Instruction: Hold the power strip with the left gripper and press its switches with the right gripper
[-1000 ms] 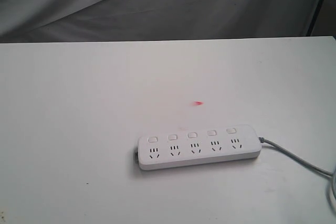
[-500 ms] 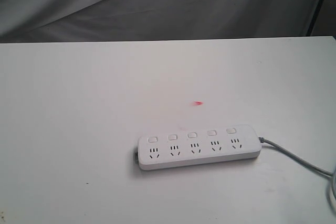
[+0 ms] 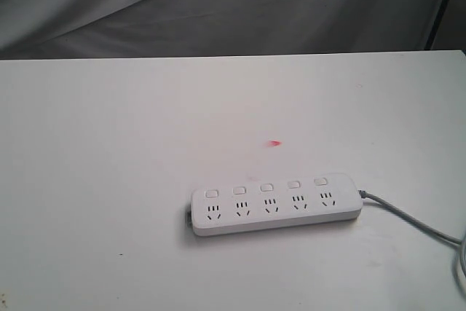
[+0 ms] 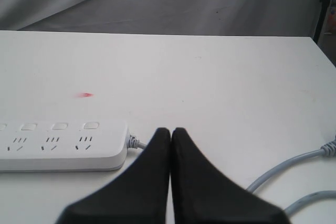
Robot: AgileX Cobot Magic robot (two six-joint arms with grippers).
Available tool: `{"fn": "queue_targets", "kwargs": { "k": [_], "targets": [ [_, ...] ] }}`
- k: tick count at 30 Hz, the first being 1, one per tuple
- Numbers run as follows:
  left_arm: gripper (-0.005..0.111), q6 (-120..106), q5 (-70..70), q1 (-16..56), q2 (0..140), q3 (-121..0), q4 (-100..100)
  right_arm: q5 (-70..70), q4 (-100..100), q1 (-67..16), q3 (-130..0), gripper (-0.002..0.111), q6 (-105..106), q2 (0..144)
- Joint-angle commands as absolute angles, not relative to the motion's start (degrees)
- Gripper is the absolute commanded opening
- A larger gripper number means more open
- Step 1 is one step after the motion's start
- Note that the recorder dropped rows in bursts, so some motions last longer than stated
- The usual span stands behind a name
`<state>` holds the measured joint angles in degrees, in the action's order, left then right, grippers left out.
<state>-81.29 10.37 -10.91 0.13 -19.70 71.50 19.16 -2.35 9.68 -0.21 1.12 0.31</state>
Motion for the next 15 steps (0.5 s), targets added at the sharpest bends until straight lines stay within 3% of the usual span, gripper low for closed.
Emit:
{"fn": "queue_targets", "kwargs": {
  "k": [1, 15],
  "targets": [
    [0.0, -79.77, 10.34, -11.04, 0.0, -18.06, 72.08, 19.08, -2.25, 9.81, 0.0, 0.0, 1.04, 0.0],
    [0.0, -74.64, 10.88, -11.04, 0.0, -16.87, 68.25, 19.08, -2.25, 9.81, 0.0, 0.0, 1.04, 0.0]
  ]
}}
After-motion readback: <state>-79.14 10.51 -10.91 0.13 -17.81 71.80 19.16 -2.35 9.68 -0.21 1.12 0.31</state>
